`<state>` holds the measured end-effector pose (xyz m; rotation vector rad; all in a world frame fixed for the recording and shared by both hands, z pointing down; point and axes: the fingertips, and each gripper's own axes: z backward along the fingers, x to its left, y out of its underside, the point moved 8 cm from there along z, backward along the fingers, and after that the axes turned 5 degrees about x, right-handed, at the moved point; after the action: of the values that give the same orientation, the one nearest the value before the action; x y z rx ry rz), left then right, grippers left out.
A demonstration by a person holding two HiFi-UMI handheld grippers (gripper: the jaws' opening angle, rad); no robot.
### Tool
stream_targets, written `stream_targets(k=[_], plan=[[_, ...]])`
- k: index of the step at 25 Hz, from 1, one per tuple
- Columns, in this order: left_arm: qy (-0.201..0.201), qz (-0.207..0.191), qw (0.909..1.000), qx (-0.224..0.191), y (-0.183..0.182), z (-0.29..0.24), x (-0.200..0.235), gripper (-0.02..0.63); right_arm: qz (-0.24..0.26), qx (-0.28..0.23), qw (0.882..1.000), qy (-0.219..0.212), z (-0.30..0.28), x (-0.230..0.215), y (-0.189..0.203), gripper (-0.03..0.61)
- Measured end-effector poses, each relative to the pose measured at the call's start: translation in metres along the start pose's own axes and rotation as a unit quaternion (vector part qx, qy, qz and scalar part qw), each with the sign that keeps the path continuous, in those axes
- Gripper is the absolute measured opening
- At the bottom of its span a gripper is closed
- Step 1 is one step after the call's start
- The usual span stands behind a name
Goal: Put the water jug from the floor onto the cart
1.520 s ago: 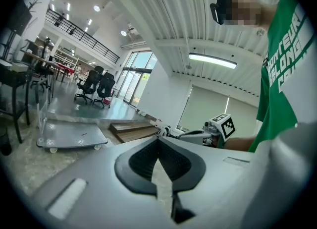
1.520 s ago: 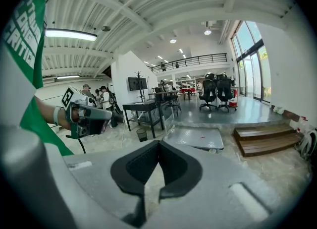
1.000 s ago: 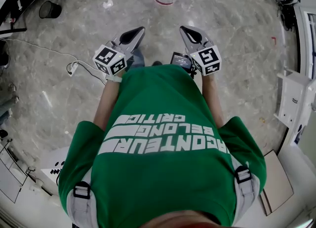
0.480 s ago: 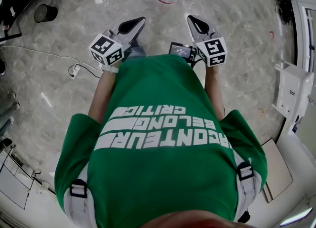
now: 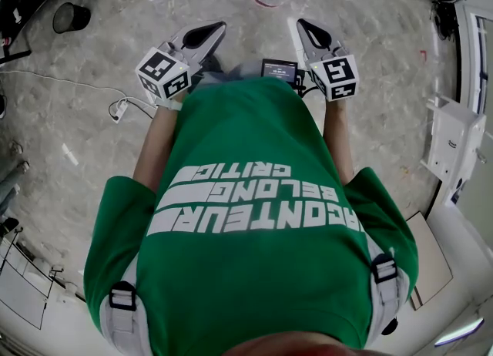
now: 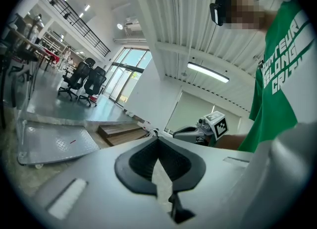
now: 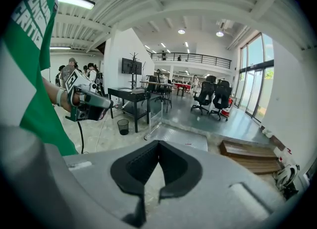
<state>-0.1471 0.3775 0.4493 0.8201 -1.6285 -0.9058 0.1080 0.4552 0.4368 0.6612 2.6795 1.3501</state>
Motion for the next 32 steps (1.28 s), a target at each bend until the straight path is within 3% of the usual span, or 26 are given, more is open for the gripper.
stream_targets(k=[11,32], plan=[[0.004,-0.005,0.9999,0.009,-0.011,-0.014,0.017,0.009,0.016,0.000,1.000,-0.023,-0.024,-0.011,-0.012,-0.008],[-0.003,0.007,0.9987,0.049,-0.071,-0.111,0.126,0.009,-0.021,0.022,0.998,-0.054,-0.141,-0.129,-0.037,-0.008]])
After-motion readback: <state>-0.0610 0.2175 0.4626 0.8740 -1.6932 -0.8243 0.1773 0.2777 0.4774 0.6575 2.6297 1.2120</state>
